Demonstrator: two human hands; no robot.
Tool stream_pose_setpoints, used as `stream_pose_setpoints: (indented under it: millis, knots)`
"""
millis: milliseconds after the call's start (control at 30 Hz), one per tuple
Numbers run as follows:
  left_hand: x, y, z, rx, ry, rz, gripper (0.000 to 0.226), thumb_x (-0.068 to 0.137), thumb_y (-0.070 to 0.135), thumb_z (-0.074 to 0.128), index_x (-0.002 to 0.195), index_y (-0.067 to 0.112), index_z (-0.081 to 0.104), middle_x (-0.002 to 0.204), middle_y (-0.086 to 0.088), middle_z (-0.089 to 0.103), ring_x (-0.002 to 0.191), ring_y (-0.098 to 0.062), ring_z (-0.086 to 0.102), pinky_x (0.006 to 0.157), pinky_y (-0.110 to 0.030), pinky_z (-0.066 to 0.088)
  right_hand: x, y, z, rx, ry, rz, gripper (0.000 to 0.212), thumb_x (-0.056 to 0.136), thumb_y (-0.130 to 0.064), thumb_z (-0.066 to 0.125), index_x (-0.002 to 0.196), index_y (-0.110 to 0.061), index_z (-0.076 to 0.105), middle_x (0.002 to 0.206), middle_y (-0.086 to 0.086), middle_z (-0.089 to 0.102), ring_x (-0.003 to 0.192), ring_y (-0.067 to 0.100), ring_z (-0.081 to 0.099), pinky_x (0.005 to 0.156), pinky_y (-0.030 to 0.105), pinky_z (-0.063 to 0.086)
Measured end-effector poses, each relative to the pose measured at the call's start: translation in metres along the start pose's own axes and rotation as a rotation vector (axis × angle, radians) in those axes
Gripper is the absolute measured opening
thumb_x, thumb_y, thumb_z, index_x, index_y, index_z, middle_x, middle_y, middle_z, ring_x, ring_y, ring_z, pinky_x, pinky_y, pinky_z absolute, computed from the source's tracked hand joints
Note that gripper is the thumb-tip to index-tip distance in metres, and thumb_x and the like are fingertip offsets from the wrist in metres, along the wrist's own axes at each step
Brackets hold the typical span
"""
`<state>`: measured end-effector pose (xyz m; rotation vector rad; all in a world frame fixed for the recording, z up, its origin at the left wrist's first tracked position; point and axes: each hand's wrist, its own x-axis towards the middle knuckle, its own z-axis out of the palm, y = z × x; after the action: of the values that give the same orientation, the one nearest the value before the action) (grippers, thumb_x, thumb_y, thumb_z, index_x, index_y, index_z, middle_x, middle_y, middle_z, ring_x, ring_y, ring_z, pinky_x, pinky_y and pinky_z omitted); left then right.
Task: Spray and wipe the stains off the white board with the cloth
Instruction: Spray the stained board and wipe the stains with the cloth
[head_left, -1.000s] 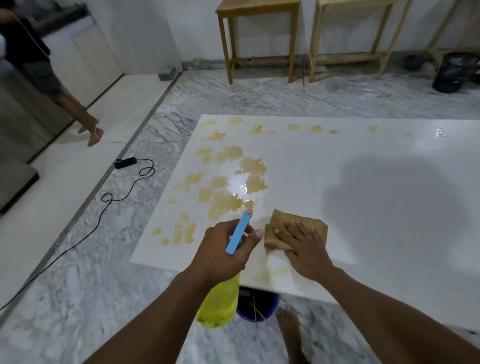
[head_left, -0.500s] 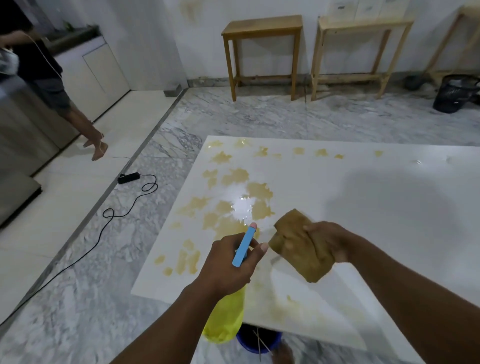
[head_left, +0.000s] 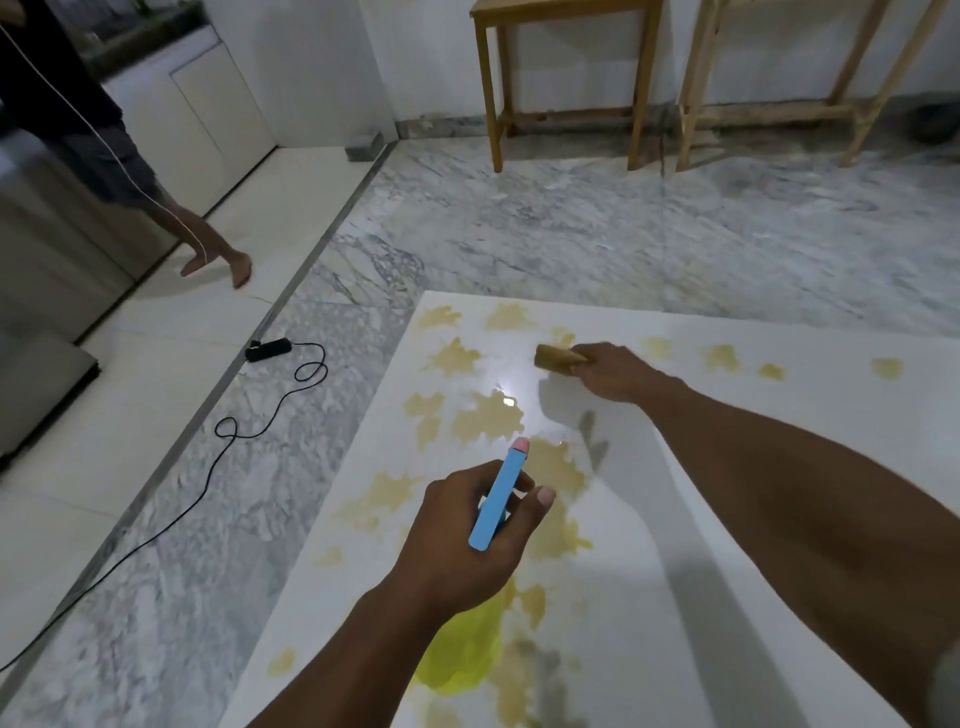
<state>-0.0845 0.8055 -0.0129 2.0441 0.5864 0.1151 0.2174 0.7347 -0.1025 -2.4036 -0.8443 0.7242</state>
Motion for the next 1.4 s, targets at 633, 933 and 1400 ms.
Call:
stream_pose_setpoints:
  millis: [633,933,1400]
  knots:
    - [-0.065,-0.03,-0.013,0.016,-0.025,-0.014,0.03,0.093,0.051,0.071,0.093,0.02,0.07,0.064,0.002,0.07,0.054,-0.02,0.074,0.06,-0.032,0.061,-0.125,0.029,0.157,-0.466,0.06,-0.193,0.07,0.085,-0.051,0.024,0.155,-0.041,0.024,0.165,0.002,0.023,0.154,0.032,0.014,0.119,0.058,0.013]
    - [-0.21,-0.04,-0.041,0.042,-0.061,0.1,0.028,0.095,0.045,0.073,0.087,0.02,0.067,0.07,-0.008,0.072,0.052,-0.024,0.073,0.06,-0.037,0.061,-0.323,-0.001,0.271,-0.42,0.134,-0.23,0.078,0.091,-0.05,0.041,0.154,-0.049,-0.004,0.163,-0.001,0.03,0.151,0.029,0.025,0.115,0.053,0.015]
    - [-0.247,-0.06,-0.081,0.008,-0.104,0.122,0.033,0.094,0.052,0.072,0.091,0.019,0.068,0.071,-0.014,0.071,0.054,-0.027,0.073,0.061,-0.041,0.063,-0.363,-0.067,0.179,1.02,-0.013,0.478,0.037,0.101,-0.031,0.054,0.121,-0.001,0.061,0.103,0.019,0.073,0.09,0.032,0.071,0.069,0.034,0.056]
